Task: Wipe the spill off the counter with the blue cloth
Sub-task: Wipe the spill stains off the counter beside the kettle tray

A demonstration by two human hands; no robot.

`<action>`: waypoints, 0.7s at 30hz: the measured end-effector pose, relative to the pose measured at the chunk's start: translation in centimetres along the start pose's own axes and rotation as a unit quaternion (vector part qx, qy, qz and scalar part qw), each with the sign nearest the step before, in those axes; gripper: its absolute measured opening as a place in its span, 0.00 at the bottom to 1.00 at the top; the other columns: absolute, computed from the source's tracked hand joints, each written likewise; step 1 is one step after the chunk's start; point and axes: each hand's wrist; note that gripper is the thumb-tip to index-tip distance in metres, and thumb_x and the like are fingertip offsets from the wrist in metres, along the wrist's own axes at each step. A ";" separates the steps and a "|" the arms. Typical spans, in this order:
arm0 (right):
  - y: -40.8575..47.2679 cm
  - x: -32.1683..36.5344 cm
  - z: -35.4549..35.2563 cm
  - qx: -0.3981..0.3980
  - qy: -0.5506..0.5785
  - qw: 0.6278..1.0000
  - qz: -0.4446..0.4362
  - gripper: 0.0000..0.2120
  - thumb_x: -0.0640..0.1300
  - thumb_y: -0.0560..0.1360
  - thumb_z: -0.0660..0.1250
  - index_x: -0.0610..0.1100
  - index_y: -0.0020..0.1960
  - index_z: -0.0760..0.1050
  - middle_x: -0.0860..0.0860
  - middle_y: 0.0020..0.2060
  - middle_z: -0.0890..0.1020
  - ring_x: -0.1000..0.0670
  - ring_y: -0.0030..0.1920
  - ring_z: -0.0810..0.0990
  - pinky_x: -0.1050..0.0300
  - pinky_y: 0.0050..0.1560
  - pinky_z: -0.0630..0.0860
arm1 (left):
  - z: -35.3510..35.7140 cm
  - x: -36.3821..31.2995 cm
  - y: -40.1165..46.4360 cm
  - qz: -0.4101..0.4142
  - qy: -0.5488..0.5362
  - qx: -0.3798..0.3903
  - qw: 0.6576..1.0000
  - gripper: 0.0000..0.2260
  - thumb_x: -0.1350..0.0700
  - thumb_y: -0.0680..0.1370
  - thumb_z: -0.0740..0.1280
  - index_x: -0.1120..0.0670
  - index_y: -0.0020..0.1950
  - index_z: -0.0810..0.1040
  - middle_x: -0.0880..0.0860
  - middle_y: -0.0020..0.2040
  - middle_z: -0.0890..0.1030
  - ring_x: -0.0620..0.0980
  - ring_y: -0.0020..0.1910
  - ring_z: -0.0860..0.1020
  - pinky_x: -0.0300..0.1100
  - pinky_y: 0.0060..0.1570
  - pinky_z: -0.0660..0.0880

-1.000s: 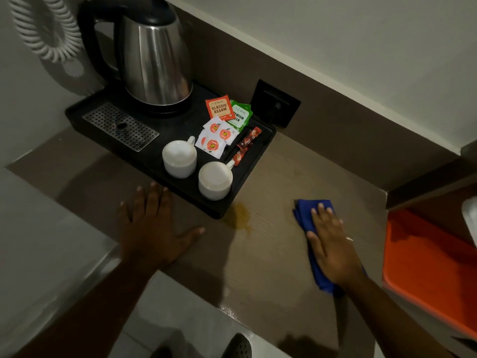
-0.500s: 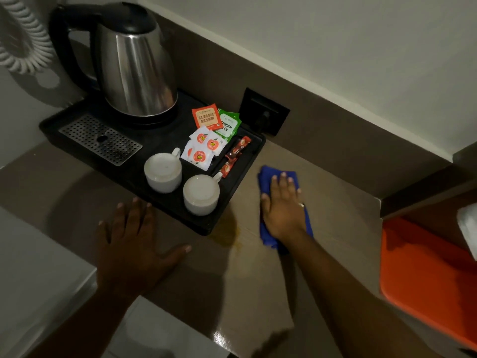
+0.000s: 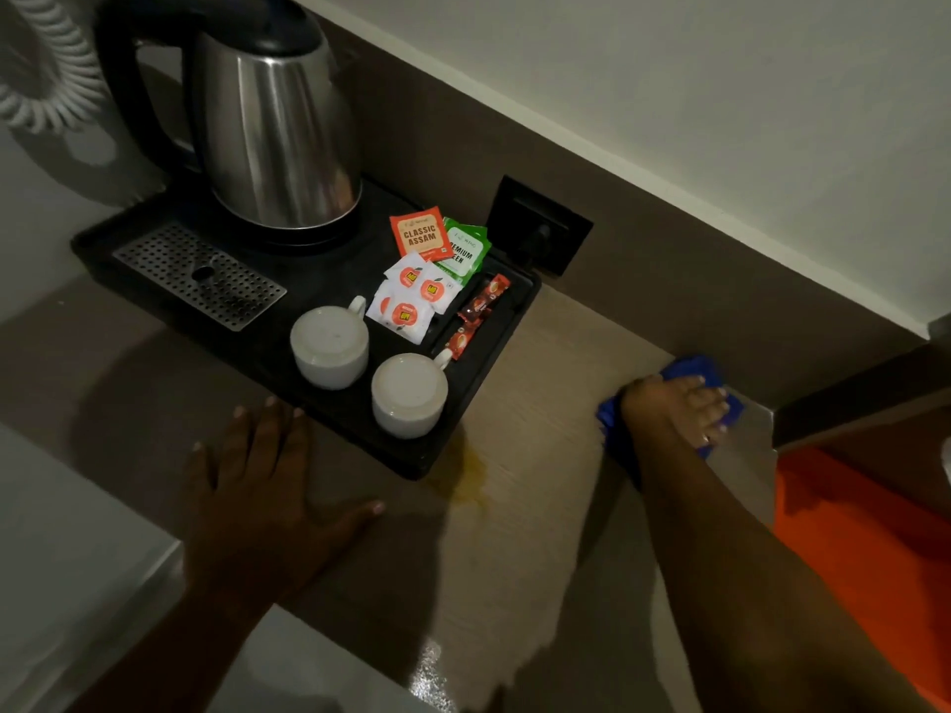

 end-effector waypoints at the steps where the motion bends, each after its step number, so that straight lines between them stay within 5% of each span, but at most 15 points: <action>1: -1.0 1.5 0.8 0.001 -0.002 0.999 -0.051 0.30 0.52 0.81 0.46 0.40 0.77 0.45 0.40 0.78 0.46 0.40 0.77 0.44 0.40 0.74 0.42 | -0.1 -0.1 0.0 -0.005 0.001 0.005 1.000 0.54 0.20 0.63 0.52 0.57 0.76 0.63 0.61 0.79 0.60 0.62 0.78 0.55 0.66 0.72 0.52; 5: -5.2 2.8 3.1 0.004 -0.051 0.934 -0.355 0.29 0.55 0.81 0.46 0.41 0.77 0.48 0.41 0.78 0.50 0.41 0.77 0.48 0.43 0.74 0.45 | -0.4 0.0 0.2 -0.017 0.004 0.030 0.999 0.55 0.19 0.63 0.49 0.54 0.79 0.56 0.58 0.81 0.54 0.60 0.79 0.50 0.64 0.74 0.49; 8: -3.3 -1.8 1.7 0.050 -0.077 0.869 -0.486 0.29 0.58 0.80 0.45 0.46 0.77 0.50 0.46 0.78 0.52 0.45 0.77 0.49 0.45 0.75 0.47 | -0.5 0.0 0.3 -0.026 0.003 0.035 0.999 0.54 0.18 0.63 0.49 0.53 0.79 0.55 0.57 0.81 0.54 0.60 0.79 0.51 0.64 0.74 0.50; 10: 0.0 -5.5 0.4 0.040 -0.070 0.883 -0.462 0.28 0.58 0.80 0.46 0.48 0.77 0.50 0.47 0.78 0.51 0.47 0.77 0.48 0.45 0.76 0.47 | -0.4 0.0 0.3 -0.024 0.003 0.031 0.999 0.54 0.19 0.63 0.50 0.54 0.78 0.57 0.58 0.80 0.57 0.60 0.79 0.53 0.65 0.73 0.52; 13: 3.3 -9.1 -0.8 -0.025 -0.068 0.950 -0.303 0.27 0.53 0.81 0.49 0.41 0.76 0.53 0.40 0.77 0.55 0.41 0.77 0.52 0.42 0.75 0.49 | -0.2 0.0 0.1 -0.012 0.012 0.016 1.000 0.53 0.20 0.64 0.53 0.56 0.76 0.62 0.60 0.78 0.61 0.62 0.77 0.57 0.66 0.71 0.55; 18: 1.1 -3.2 -0.1 -0.023 -0.037 0.997 -0.062 0.30 0.53 0.79 0.48 0.40 0.77 0.50 0.40 0.77 0.51 0.39 0.77 0.48 0.40 0.74 0.46 | 0.4 0.0 0.0 -0.007 0.010 -0.005 1.000 0.53 0.20 0.64 0.54 0.58 0.75 0.65 0.61 0.77 0.63 0.63 0.77 0.59 0.67 0.71 0.55; 21: -2.0 0.3 1.3 -0.007 -0.041 0.984 -0.172 0.30 0.54 0.80 0.47 0.41 0.77 0.48 0.40 0.77 0.49 0.39 0.77 0.47 0.40 0.74 0.45 | 0.5 0.1 0.0 -0.013 0.017 -0.014 1.000 0.52 0.20 0.64 0.54 0.58 0.75 0.65 0.61 0.77 0.64 0.63 0.77 0.59 0.66 0.71 0.55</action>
Point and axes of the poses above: each hand's wrist, its own y-axis towards the middle knuckle, its own z-axis out of the palm, x = y × z
